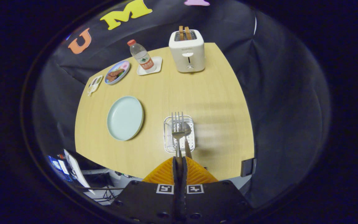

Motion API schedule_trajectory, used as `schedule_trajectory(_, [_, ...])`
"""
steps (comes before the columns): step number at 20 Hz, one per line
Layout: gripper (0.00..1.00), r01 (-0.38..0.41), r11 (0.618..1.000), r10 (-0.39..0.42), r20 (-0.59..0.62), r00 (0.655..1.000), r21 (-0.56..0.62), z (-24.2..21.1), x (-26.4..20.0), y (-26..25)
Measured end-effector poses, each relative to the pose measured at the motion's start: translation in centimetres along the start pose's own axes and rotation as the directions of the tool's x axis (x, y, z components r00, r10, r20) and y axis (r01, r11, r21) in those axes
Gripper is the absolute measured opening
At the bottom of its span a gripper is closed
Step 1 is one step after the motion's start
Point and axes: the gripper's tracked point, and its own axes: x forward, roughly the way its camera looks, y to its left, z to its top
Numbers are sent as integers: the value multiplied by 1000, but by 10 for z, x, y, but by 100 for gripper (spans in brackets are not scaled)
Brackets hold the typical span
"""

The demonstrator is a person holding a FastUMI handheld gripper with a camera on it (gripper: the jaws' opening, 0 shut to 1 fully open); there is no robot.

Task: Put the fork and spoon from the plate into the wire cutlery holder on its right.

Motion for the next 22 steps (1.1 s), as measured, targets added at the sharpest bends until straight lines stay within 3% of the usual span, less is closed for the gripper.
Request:
schedule_trajectory(7, [1, -2, 999, 6, -86, 996, 44, -4, 21, 2])
schedule_trajectory(14, [10, -37, 994, 47, -102, 994, 98, -2, 38, 13])
schedule_trajectory(17, [37, -57, 994, 61, -40, 997, 97, 9, 30, 16])
schedule_trajectory(18, [40, -68, 994, 68, -8, 998, 88, 15, 26, 19])
schedule_trajectory(21, [79, -70, 996, 63, 118, 991, 56, 38, 12, 24])
schedule_trajectory(22, [81, -73, 996, 64, 172, 983, 47, 48, 4, 29])
